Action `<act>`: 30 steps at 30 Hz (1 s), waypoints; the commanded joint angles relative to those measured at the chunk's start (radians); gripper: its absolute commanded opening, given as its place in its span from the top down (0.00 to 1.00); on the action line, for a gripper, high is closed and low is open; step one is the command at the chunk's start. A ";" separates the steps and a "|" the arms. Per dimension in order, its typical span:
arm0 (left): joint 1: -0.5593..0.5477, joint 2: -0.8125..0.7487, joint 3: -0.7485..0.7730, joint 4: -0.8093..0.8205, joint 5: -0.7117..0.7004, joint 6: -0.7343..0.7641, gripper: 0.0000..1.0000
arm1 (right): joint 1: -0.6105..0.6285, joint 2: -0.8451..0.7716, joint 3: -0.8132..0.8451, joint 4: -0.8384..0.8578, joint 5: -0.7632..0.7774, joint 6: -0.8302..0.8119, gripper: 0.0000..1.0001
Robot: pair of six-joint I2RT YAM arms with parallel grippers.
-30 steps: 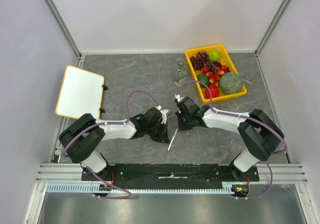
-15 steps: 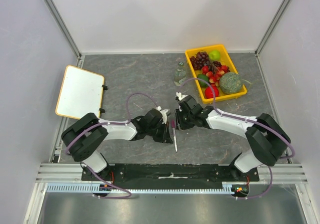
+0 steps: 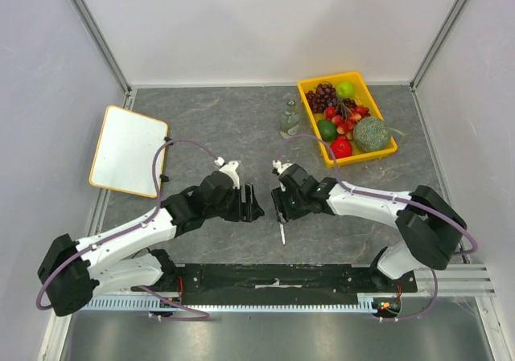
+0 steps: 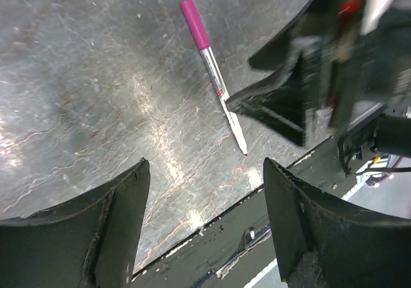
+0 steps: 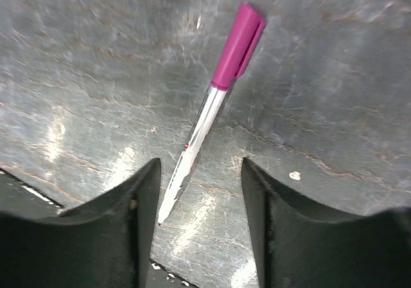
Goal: Write a sentence on the whiteboard
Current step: Pick up the whiteboard marker at the center of the board, then adjust the whiteboard marker.
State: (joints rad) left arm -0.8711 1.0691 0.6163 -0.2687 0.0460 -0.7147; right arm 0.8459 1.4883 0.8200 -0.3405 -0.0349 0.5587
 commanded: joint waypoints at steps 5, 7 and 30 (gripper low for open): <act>0.006 -0.074 0.118 -0.153 -0.080 0.021 0.23 | 0.076 0.139 0.054 -0.020 0.088 0.023 0.59; 0.006 -0.081 0.114 -0.155 -0.081 0.017 0.23 | 0.078 0.165 0.056 -0.015 0.093 0.023 0.62; 0.007 -0.256 0.141 -0.120 0.038 0.057 0.23 | -0.080 -0.110 0.071 0.161 0.040 0.183 1.00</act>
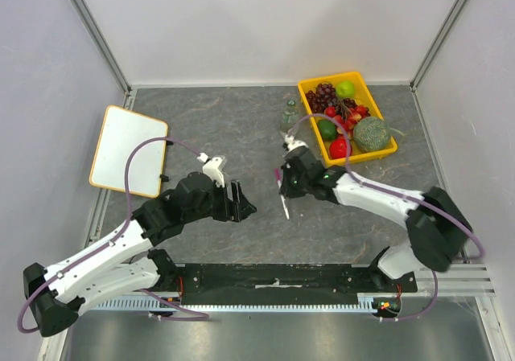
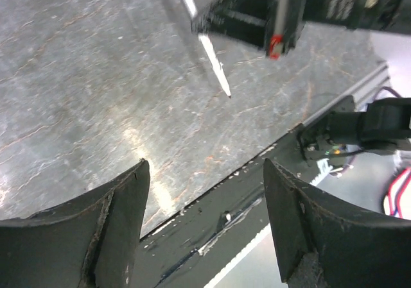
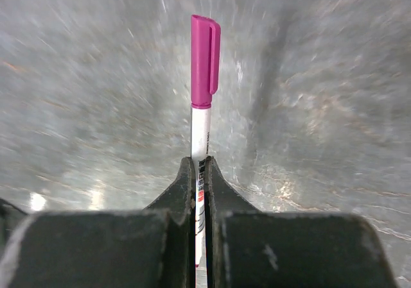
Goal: Write a sentence on the whiteboard
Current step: Adjust the whiteboard marker.
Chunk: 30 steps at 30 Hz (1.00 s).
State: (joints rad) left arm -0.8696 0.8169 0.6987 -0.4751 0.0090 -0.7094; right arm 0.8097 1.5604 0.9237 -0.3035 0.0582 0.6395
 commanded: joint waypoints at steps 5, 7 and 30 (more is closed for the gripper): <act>0.004 0.106 0.100 0.258 0.198 0.065 0.23 | -0.075 -0.336 -0.097 0.237 -0.133 0.215 1.00; 0.004 0.160 0.111 0.346 0.264 0.050 0.23 | -0.083 -0.373 -0.111 0.262 -0.162 0.248 1.00; 0.004 0.332 0.189 0.385 0.256 0.051 0.38 | -0.121 -0.554 -0.158 0.273 -0.176 0.331 1.00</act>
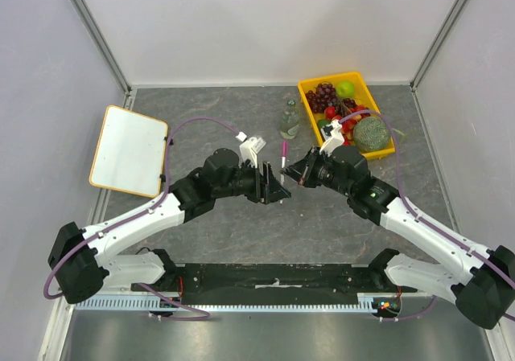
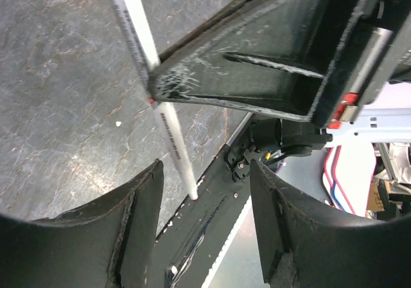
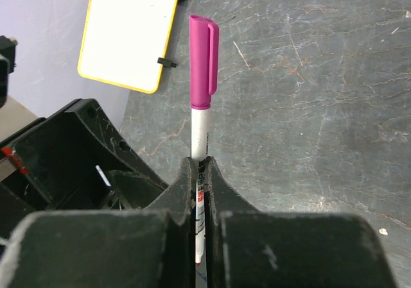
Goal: Write a sentence on the whiteboard
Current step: Adjust the whiteboard marker.
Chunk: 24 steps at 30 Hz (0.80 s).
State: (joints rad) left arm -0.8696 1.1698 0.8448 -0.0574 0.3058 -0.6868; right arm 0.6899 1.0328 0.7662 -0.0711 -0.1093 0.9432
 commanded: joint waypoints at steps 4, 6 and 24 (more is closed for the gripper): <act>0.004 0.014 0.059 -0.016 -0.010 0.027 0.40 | -0.001 -0.034 0.007 0.039 -0.009 0.031 1.00; 0.004 0.028 0.059 -0.001 -0.001 0.023 0.49 | -0.001 -0.039 0.007 0.040 -0.007 0.032 1.00; 0.006 0.015 0.039 0.025 0.009 0.001 0.98 | -0.015 -0.042 0.025 0.042 -0.029 0.036 0.85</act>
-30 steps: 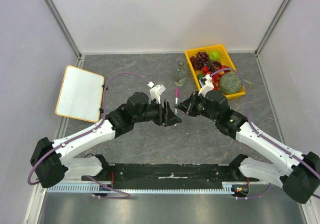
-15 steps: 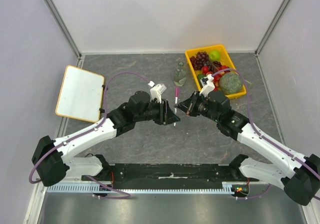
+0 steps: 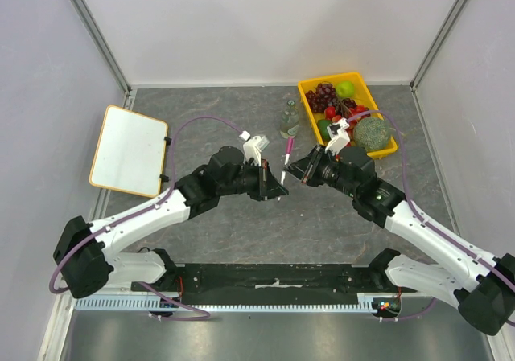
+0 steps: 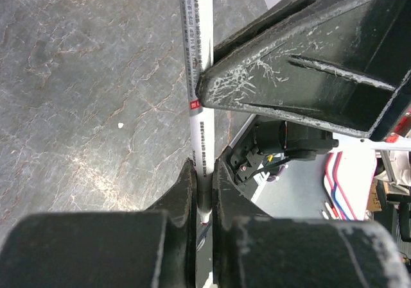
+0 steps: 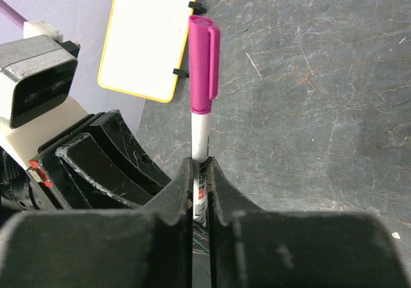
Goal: Write a sentence on the whiteboard
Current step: Adjust the whiteboard marker.
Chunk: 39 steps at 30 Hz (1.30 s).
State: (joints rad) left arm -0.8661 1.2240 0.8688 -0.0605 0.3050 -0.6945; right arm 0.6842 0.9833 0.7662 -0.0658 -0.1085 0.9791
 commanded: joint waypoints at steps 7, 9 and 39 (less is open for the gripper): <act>0.025 -0.122 0.065 -0.152 -0.026 0.079 0.98 | -0.115 0.021 0.076 0.035 -0.189 -0.098 0.02; 0.045 -0.136 0.088 -0.215 -0.006 0.108 0.98 | -0.159 0.044 0.108 0.034 -0.297 -0.140 0.02; 0.283 -0.210 0.105 -0.214 0.720 0.156 0.98 | -0.080 0.247 0.145 0.586 -0.867 0.020 0.47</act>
State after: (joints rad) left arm -0.5865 1.0203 0.9539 -0.3134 0.9588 -0.5461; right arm 0.6025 1.2297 0.9066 0.4480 -0.9463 0.9783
